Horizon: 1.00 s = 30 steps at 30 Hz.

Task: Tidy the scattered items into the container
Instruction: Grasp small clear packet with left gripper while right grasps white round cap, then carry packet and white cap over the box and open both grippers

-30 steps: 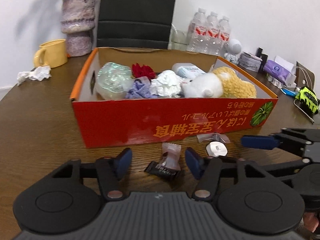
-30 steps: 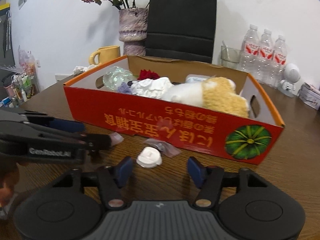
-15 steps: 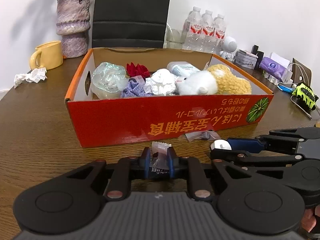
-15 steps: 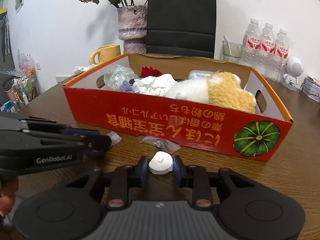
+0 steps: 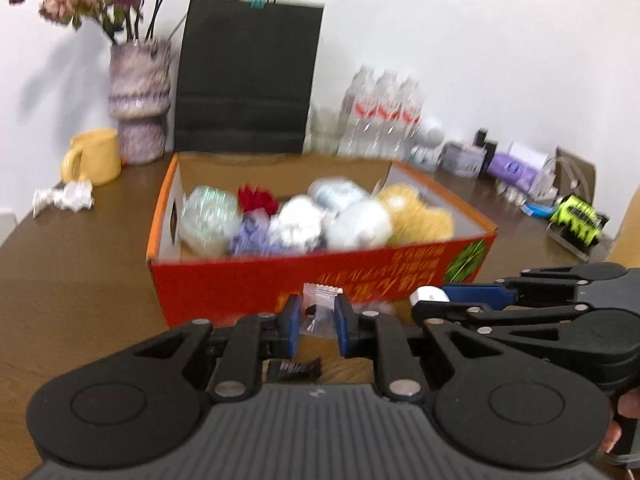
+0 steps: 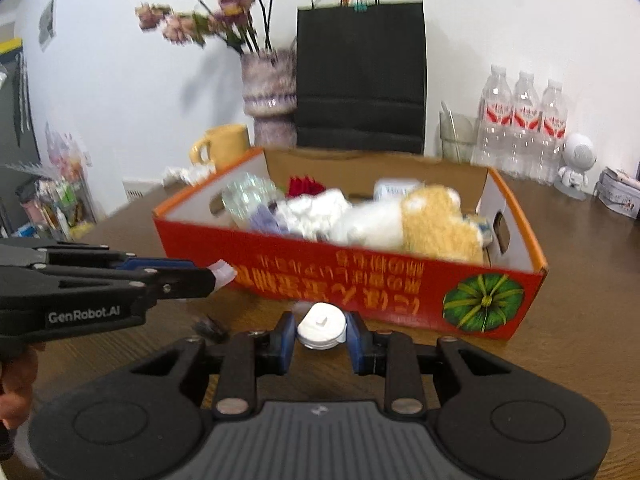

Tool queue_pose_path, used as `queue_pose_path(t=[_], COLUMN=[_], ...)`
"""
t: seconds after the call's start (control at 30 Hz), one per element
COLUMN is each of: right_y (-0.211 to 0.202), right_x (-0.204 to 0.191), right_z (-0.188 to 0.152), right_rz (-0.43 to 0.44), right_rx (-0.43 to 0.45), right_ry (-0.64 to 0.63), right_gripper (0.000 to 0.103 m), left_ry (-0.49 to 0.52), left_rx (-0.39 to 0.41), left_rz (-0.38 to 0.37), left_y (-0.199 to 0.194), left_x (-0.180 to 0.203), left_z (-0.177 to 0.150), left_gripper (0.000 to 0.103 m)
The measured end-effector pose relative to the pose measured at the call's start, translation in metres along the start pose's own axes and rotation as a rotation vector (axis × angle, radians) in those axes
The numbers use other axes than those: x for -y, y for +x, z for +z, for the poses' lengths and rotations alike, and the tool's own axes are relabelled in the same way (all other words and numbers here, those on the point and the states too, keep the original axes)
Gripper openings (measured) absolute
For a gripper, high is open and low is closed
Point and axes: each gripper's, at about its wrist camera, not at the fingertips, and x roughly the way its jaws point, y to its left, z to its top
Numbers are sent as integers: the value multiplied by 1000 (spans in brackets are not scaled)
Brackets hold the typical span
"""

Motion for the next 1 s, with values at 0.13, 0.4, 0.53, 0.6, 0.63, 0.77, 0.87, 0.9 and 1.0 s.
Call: queue_pose_path(t=[0.13, 0.4, 0.53, 0.6, 0.63, 0.77, 0.87, 0.9, 1.0], right_y=[-8, 9, 28, 40, 47, 73, 89, 92, 99], right_x=[6, 21, 42, 53, 59, 80, 93, 97, 103], right_z=[21, 69, 90, 98, 102, 104, 101, 101, 97], right_rz=[37, -28, -72, -94, -106, -149, -179, -187, -199], right_rx=[47, 120, 131, 131, 130, 116, 78, 71, 47], right_ry=[31, 35, 53, 58, 64, 92, 95, 102, 110], right_gripper=[26, 26, 26, 26, 26, 26, 26, 26, 26], left_ry=[-1, -63, -83, -94, -100, -125, -141, -134, -114], left_rx=[56, 120, 121, 109, 101, 69, 34, 24, 9], left_rz=[-19, -5, 12, 28, 38, 84, 100, 104, 121], left_y=[-10, 11, 36, 54, 64, 97, 116, 120, 127], left_x=[3, -7, -15, -20, -23, -34, -40, -41, -42], left_z=[18, 56, 74, 83, 87, 91, 85, 83, 78], left_gripper=[18, 18, 18, 18, 18, 18, 18, 18, 19])
